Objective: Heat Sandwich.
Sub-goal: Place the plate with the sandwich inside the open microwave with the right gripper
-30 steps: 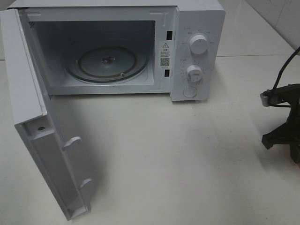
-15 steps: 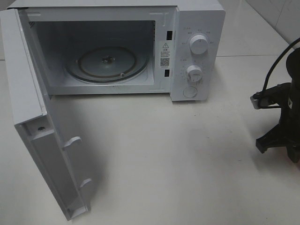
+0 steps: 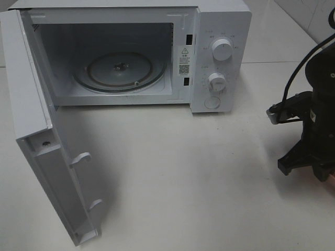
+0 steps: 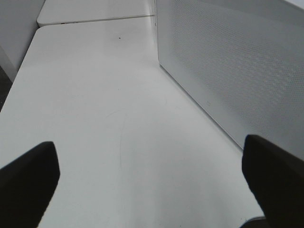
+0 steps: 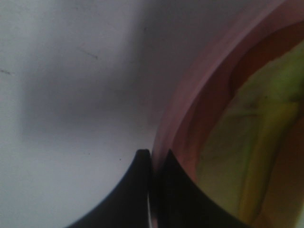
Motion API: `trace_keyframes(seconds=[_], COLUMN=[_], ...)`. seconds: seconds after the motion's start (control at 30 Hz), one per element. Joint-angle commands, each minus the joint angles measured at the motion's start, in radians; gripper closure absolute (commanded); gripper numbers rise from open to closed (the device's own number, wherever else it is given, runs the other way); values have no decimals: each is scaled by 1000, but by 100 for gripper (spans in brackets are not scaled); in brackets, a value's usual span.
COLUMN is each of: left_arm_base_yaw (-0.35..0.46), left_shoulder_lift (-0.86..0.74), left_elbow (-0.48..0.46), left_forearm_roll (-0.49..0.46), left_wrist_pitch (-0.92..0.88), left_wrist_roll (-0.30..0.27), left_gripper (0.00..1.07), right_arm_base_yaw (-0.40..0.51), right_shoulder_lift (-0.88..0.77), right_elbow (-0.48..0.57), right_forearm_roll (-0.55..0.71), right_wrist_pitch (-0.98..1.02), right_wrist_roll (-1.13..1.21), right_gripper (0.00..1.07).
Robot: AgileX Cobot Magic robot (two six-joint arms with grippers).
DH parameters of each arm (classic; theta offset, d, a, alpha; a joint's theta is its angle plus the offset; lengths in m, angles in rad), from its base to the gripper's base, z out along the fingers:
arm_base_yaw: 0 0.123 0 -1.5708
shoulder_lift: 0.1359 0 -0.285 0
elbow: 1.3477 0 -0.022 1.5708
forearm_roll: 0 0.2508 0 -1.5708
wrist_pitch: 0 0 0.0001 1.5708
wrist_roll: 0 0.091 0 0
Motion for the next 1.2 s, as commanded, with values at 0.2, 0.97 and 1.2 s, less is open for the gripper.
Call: trace_keyframes(seconds=[0.2, 0.97, 1.2], left_arm_base_yaw=[1, 1, 1], left_shoulder_lift=[-27, -27, -27], left_elbow=[2, 2, 2], left_forearm_roll=[-2, -2, -2], left_wrist_pitch=[-4, -4, -4], left_wrist_roll=[-8, -8, -8], left_gripper=[7, 7, 7], right_arm_base_yaw=[28, 250, 309], right_shoulder_lift=[-93, -179, -180], right_elbow=[-2, -2, -2], right_forearm_roll=[-14, 8, 8], right_wrist_pitch=[70, 143, 143], right_wrist_roll=[-22, -50, -50], right_gripper=[107, 107, 107])
